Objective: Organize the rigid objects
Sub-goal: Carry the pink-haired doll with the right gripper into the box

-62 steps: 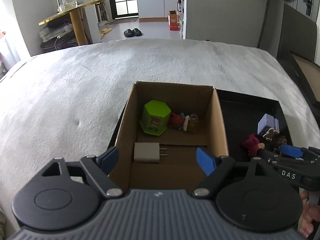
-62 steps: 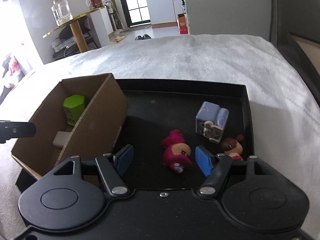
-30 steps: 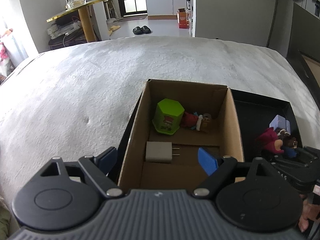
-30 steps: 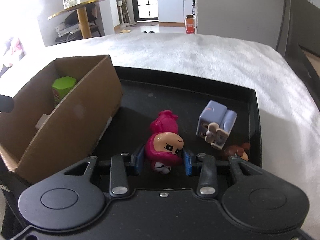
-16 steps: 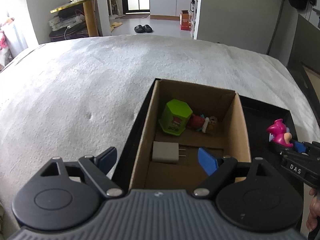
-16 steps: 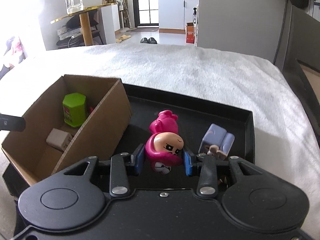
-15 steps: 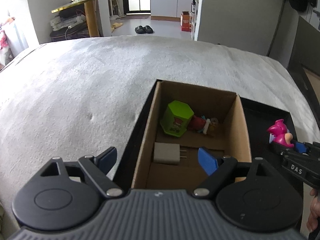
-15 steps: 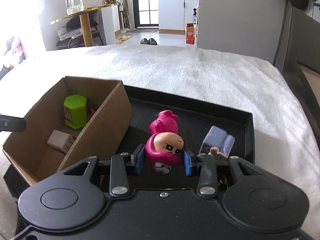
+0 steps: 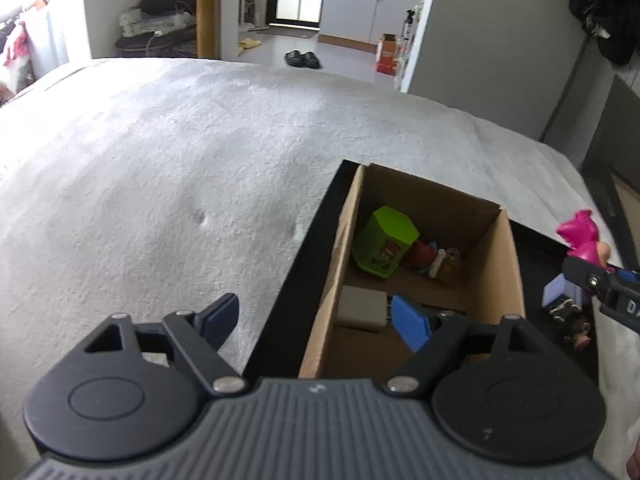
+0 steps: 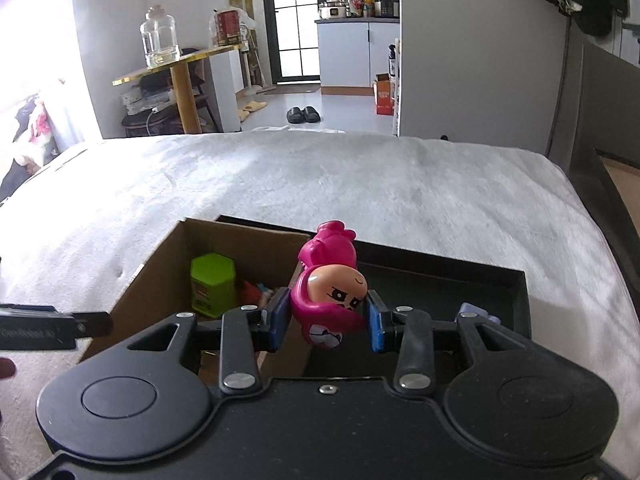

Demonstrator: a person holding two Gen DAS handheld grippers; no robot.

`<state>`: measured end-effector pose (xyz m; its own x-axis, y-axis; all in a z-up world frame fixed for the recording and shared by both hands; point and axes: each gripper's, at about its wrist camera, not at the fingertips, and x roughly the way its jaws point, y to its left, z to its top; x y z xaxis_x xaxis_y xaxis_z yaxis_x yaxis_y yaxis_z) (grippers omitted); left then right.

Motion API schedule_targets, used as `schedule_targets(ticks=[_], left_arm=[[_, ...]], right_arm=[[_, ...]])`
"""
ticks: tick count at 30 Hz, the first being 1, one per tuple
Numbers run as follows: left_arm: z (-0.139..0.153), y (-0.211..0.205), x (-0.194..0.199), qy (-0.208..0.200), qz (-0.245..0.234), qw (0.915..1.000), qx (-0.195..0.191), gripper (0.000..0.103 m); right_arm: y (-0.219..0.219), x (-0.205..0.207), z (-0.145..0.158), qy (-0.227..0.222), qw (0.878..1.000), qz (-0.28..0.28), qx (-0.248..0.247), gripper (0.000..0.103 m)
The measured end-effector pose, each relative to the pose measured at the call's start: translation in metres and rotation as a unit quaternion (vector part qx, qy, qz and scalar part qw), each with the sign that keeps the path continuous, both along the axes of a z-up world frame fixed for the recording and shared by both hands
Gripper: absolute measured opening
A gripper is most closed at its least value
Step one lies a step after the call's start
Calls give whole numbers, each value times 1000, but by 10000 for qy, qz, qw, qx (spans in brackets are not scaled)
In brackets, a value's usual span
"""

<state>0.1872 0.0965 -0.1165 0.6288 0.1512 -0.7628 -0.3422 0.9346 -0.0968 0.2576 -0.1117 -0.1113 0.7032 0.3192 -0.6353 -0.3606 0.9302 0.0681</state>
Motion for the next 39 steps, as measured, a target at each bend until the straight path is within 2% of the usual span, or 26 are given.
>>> schedule_targets(ticks=[1, 3, 4, 6, 8, 11, 23, 31, 34, 39], left_arm=[[-1, 1, -1, -18, -39, 10000, -27, 73], [-4, 4, -2, -50, -146, 9997, -213, 53], [-5, 6, -3, -58, -180, 9993, -324, 49], [-7, 9, -5, -93, -248, 9986, -447, 33], [-11, 10, -7, -83, -260, 9986, -450, 23], [-18, 15, -8, -54, -304, 9973, -663, 10], [-25, 30, -14, -164, -344, 9933, -1091, 8], [-28, 38, -17, -255, -375, 9901, -1326, 8], [-30, 40, -18, -272, -388, 9891, -1397, 8], [-31, 44, -18, -283, -381, 9874, -1507, 9]], right_arm=[[4, -1, 2, -19, 10000, 18, -29, 38], [11, -1, 4, -30, 10000, 49, -70, 38], [15, -1, 4, -35, 9999, 63, -96, 38], [22, -3, 5, -54, 9998, 89, -140, 38], [31, -5, 6, -67, 9997, 121, -178, 38], [44, -7, 4, -52, 9994, 203, -274, 38], [97, -8, -18, 363, 9940, 569, -862, 38], [113, -10, -17, 298, 9923, 680, -994, 39], [118, -11, -16, 125, 9923, 613, -1068, 52], [120, -12, -19, 182, 9918, 603, -1110, 56]])
